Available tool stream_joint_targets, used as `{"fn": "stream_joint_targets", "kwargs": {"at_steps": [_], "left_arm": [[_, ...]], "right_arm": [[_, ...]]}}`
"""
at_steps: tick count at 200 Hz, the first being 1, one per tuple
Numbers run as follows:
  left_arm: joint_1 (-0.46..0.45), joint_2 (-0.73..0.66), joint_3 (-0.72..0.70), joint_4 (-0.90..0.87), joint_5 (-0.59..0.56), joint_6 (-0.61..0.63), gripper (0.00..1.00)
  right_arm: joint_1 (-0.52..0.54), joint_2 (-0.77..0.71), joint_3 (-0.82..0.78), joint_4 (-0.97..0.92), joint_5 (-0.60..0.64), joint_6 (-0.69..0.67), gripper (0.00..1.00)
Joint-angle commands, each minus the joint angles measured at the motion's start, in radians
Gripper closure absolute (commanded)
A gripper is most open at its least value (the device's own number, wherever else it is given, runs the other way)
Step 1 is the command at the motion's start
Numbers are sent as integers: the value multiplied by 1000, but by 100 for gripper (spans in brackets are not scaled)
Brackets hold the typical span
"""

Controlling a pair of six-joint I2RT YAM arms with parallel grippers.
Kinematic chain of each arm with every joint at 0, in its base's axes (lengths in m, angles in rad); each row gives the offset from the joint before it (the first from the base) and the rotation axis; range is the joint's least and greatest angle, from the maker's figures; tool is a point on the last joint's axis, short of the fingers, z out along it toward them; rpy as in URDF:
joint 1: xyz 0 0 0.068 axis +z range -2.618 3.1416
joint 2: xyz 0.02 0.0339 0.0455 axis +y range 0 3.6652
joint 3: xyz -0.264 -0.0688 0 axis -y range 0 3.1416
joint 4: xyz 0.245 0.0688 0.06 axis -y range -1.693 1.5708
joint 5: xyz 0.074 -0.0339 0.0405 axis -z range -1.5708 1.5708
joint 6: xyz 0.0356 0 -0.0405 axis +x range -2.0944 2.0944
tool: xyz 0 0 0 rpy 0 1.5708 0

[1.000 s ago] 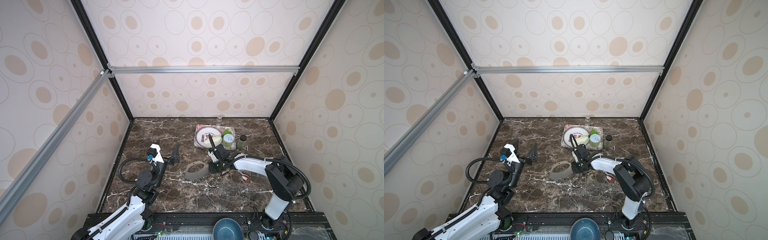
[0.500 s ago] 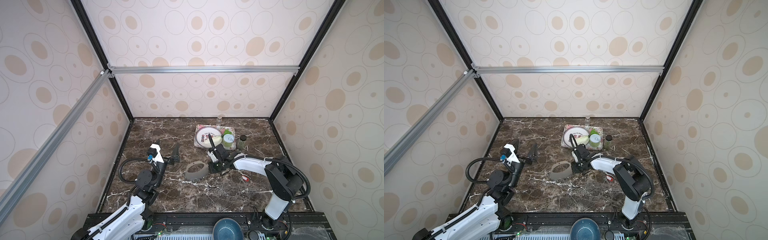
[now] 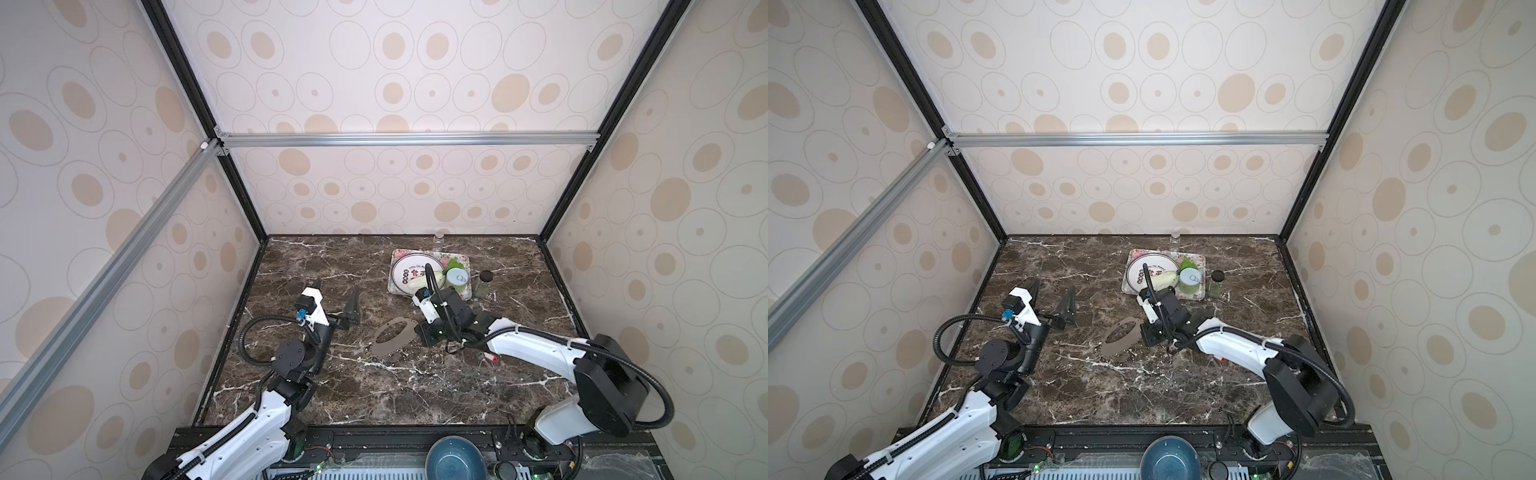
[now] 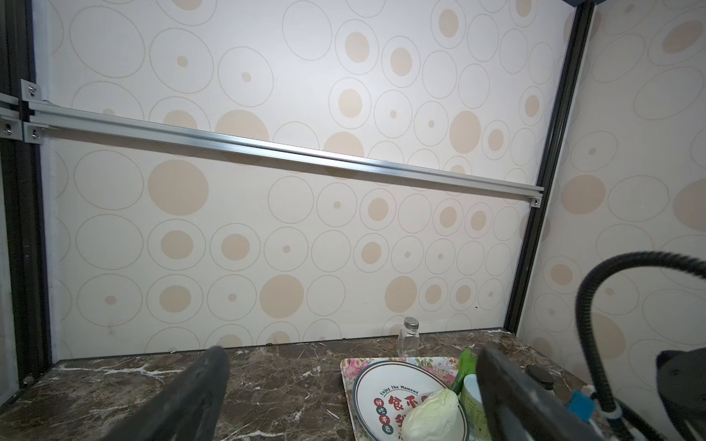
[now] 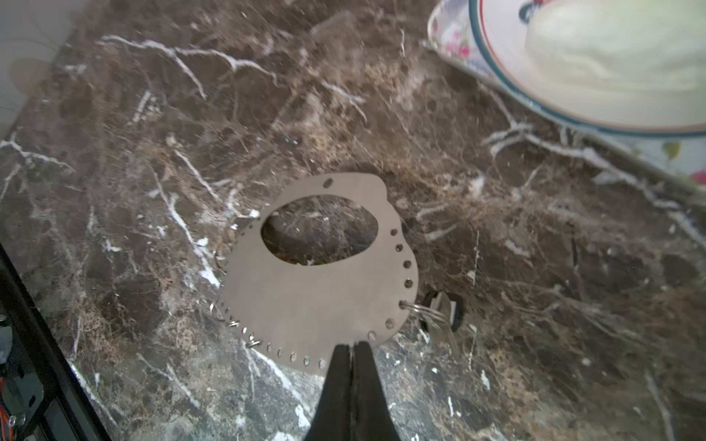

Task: Attach keys to a key ring
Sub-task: Pick up the keyring from the center of the table.

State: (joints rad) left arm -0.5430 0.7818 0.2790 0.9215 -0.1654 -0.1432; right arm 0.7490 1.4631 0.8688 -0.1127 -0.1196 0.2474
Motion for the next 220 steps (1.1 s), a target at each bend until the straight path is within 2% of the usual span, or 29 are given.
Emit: {"fn": "stream_joint_targets", "kwargs": {"at_steps": [1, 56, 106, 133, 188, 220], "left_arm": [[10, 15, 36, -5, 38, -4, 0], [10, 51, 64, -22, 92, -5, 0], [9, 61, 71, -23, 124, -6, 0], [9, 68, 72, -16, 148, -10, 2], [9, 79, 78, -15, 163, -11, 4], [9, 82, 79, -9, 186, -4, 4]], "right_arm": [[17, -82, -75, 147, 31, -70, 100], [63, -237, -237, 440, -10, -183, 100], [100, -297, -413, 887, -75, -273, 100], [103, -297, -415, 932, -157, -303, 100], [120, -329, -426, 971, -152, -375, 100], [124, -299, -528, 1303, -215, -412, 100]]}}
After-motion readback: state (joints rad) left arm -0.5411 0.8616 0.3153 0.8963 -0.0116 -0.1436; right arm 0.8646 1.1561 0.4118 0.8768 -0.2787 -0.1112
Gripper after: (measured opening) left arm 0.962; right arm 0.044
